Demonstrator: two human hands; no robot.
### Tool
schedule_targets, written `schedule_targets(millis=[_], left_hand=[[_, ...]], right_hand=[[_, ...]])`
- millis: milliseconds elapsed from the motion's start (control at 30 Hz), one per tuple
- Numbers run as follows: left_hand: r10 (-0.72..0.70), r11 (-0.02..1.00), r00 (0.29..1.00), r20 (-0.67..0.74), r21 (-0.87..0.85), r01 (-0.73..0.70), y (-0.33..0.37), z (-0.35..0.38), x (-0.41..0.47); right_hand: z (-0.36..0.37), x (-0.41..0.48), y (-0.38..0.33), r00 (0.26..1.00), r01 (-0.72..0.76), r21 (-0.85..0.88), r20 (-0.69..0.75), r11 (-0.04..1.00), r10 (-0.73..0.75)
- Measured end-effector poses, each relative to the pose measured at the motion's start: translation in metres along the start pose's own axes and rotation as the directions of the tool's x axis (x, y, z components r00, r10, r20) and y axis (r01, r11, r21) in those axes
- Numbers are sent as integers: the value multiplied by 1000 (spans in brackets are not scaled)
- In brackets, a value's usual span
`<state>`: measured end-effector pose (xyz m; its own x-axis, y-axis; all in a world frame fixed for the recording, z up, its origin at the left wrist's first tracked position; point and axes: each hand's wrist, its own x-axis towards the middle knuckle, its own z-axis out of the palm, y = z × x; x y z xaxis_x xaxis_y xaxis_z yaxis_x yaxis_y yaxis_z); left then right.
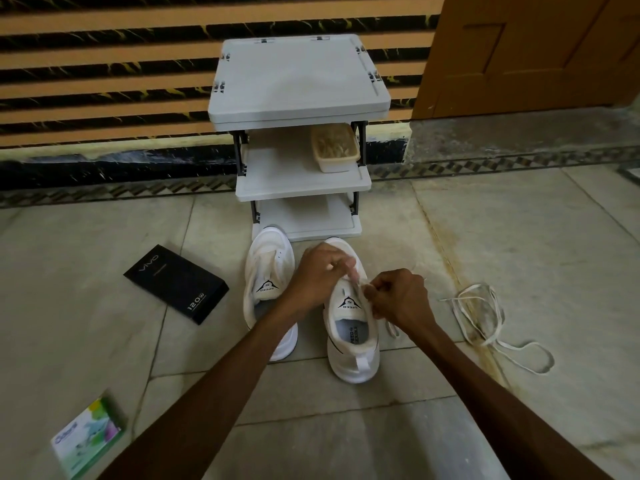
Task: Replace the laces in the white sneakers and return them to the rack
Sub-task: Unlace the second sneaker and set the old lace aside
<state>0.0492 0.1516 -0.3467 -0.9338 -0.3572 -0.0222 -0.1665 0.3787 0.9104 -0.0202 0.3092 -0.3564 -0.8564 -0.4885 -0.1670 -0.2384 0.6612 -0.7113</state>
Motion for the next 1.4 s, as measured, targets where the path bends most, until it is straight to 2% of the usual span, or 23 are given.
schedule_targets(millis=[33, 100, 133, 167, 233, 267, 300, 400, 467, 500, 533, 600, 633, 700, 767, 800, 867, 933, 1000, 1033, 1100, 1267, 1400], left_hand=[[-50, 964, 998, -27, -264, 41, 5, 1, -2], [-185, 690, 981, -53, -718, 91, 12, -1, -1], [-244, 564, 969, -43, -819, 105, 13, -2, -1], [-278, 538, 960, -39, -834, 121, 13, -5, -1], [-281, 789, 957, -68, -584, 190, 10, -9, 0], [-255, 927, 965, -62, -298, 226, 7, -9, 0], [-206, 978, 978, -34, 7, 206, 1, -6, 0], [-122, 860, 990, 67, 505, 72, -15, 9, 2], [-81, 749, 994, 68, 663, 16, -15, 19, 3], [-47, 765, 997, 54, 643, 2, -12, 20, 4], [-32, 846, 999, 21, 532, 16, -7, 19, 5], [-131, 991, 987, -95, 18, 133, 10, 10, 4], [-232, 927, 964, -129, -330, 179, 17, 4, 4], [-377, 534, 920, -102, -836, 126, 21, -11, 4], [-451, 191, 892, -34, -980, 59, 17, -19, 3], [-481, 158, 877, -1, -984, 86, 14, -22, 3], [-511, 310, 859, 38, -924, 225, 8, -23, 2], [-475, 611, 880, 3, -718, 333, 3, -22, -2], [-340, 914, 938, -75, -263, 310, -3, -22, -4], [-248, 969, 966, -69, -11, 248, -7, -20, -5], [-137, 948, 991, 6, 292, 130, -9, -12, -7], [-86, 849, 996, -21, 521, 85, -2, -1, -1], [-155, 734, 988, 14, 670, 106, 9, 3, 4]], right_hand=[[0, 0, 1, 1000, 9, -5, -3, 1000, -9], [1, 0, 0, 1000, 13, -20, -9, 1000, -13], [1, 0, 0, 1000, 9, -29, -9, 1000, -9], [2, 0, 0, 1000, 5, -34, -11, 999, -5], [3, 0, 0, 1000, 1, -37, -21, 999, -2], [4, 0, 0, 1000, 0, -41, -28, 999, -1], [5, 1, 0, 999, -3, -46, -34, 999, 1], [8, 2, -2, 999, -21, -66, -43, 998, 18], [10, 2, -2, 998, -29, -80, -57, 996, 25], [10, 1, -1, 998, -26, -86, -64, 996, 20], [10, 0, -1, 997, -19, -89, -73, 996, 12], [9, -2, 2, 997, -9, -100, -81, 995, 1], [9, -2, 3, 997, -12, -100, -79, 995, 4], [8, -2, 2, 997, -21, -93, -76, 995, 14], [9, -3, 0, 997, -24, -96, -75, 995, 17], [9, -3, -1, 997, -22, -100, -77, 995, 14], [10, -3, -2, 997, -23, -113, -76, 993, 14], [11, -3, -2, 997, -41, -101, -73, 994, 33], [11, -2, -2, 996, -61, -94, -74, 994, 54], [12, -2, -2, 996, -62, -97, -77, 993, 54], [12, -2, -3, 995, -61, -98, -89, 993, 52], [13, -3, -1, 995, -68, -112, -86, 991, 58], [15, -4, -2, 995, -48, -156, -98, 987, 33]])
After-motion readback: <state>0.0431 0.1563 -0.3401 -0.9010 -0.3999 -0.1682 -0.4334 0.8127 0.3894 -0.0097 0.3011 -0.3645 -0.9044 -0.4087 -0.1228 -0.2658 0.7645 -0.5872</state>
